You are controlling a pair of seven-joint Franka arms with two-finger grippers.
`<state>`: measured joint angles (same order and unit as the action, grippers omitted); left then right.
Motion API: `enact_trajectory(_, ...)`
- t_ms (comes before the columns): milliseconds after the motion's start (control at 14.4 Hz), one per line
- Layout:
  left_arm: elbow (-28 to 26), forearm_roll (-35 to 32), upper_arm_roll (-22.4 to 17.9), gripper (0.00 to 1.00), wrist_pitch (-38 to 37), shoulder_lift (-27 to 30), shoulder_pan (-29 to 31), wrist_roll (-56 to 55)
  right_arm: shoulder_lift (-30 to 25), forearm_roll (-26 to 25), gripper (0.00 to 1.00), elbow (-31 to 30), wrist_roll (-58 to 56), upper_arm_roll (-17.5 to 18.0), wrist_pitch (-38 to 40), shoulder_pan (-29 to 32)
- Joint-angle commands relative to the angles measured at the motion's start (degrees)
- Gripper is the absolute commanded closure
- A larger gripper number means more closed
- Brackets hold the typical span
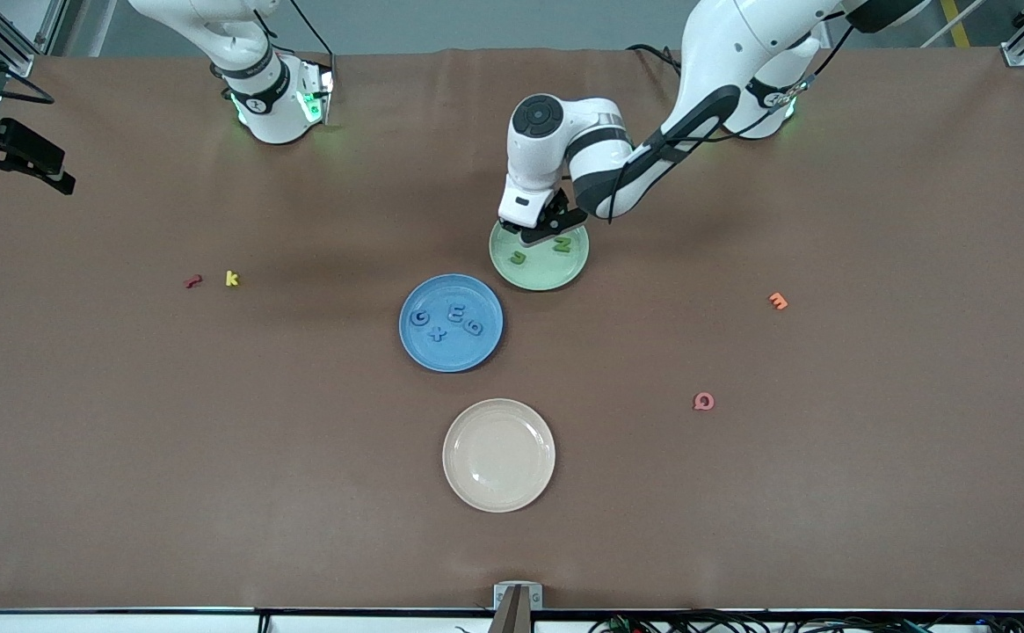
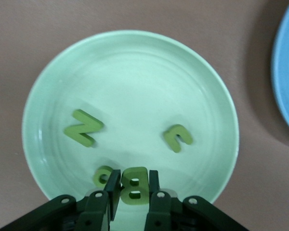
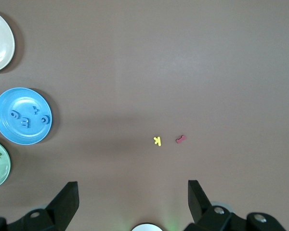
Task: Sort letters by color into matching plates
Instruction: 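Carry the green B to the green plate and open the left gripper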
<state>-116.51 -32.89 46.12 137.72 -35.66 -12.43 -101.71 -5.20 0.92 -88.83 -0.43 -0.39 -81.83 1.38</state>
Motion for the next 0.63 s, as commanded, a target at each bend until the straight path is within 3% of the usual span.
enact_trajectory(0,2.51,0.28,-0.33,0.79,-1.32,-1.6,-1.28,-0.77,-1.66,-0.4,0.0,-1.7,-0.89,0.21,-1.05,0.38)
enact_trajectory(278,4.09,0.19,-1.73,0.77,-1.32,-2.48,-3.39,-0.86,-1.66,-0.13,0.0,-1.79,-0.97,0.13,-1.49,0.38)
enact_trajectory(348,4.27,0.28,-2.35,0.68,-1.32,-2.48,-4.0,-0.86,-1.66,-0.13,0.0,-2.14,-0.89,0.13,-2.19,0.38)
enact_trajectory(417,4.27,0.2,-2.44,0.51,-1.32,-2.48,-4.01,-0.86,-1.66,-0.13,0.0,-2.4,-0.89,0.13,-2.54,0.38)
enact_trajectory(487,4.18,0.2,-2.44,0.24,-1.32,-2.48,-4.01,-0.77,-1.66,-0.13,0.0,-2.4,-0.97,0.13,-2.63,0.38)
enact_trajectory(556,4.18,0.2,-2.44,0.06,-1.32,-2.31,-3.92,-0.68,-1.66,-0.13,0.0,-2.4,-0.97,0.13,-2.55,0.38)
